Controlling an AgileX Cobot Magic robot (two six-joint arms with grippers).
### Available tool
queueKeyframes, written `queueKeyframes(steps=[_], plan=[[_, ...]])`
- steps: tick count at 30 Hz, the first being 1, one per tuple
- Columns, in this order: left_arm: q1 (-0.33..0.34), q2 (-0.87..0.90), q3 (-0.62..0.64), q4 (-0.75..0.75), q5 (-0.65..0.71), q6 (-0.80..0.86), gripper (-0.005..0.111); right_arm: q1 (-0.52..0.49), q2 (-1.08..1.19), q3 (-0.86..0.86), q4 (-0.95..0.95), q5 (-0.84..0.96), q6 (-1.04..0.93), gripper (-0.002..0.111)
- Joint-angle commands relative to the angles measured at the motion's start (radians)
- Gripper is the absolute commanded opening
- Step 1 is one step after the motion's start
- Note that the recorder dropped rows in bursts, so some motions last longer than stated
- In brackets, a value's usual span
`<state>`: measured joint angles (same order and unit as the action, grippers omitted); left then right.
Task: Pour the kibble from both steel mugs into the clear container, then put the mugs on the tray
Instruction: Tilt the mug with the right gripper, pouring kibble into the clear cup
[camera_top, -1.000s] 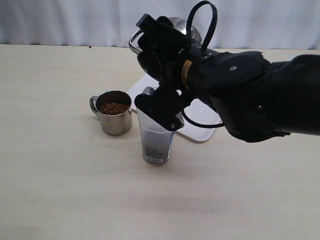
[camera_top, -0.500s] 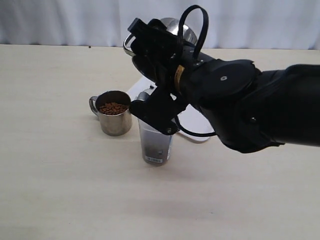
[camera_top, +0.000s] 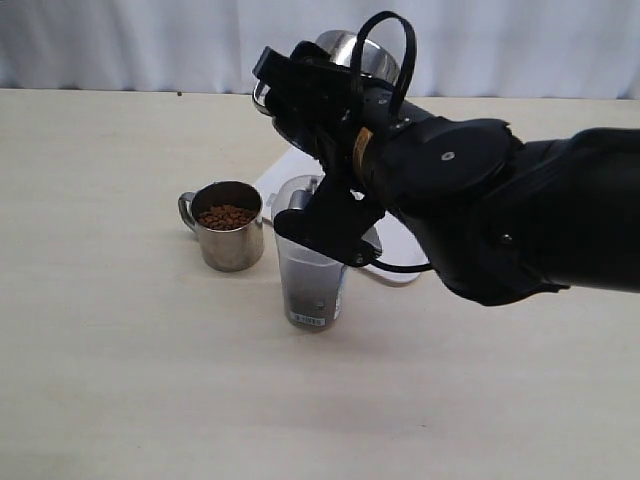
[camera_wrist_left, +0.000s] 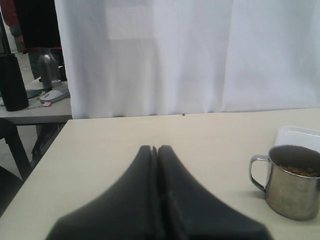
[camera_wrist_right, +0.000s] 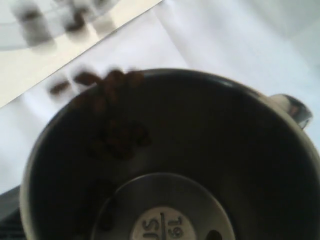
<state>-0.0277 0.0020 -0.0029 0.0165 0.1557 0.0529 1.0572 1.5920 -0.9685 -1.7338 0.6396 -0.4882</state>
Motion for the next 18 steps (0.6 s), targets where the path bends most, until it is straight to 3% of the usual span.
queueKeyframes(steps=[1, 18], plan=[[-0.008, -0.002, 0.003, -0.002, -0.013, -0.001, 0.0, 0.003, -0.001, -0.003, -0.011, 0.02, -0.049, 0.005], [-0.008, -0.002, 0.003, -0.002, -0.013, -0.001, 0.0, 0.051, -0.001, -0.003, -0.011, 0.097, -0.151, 0.005]])
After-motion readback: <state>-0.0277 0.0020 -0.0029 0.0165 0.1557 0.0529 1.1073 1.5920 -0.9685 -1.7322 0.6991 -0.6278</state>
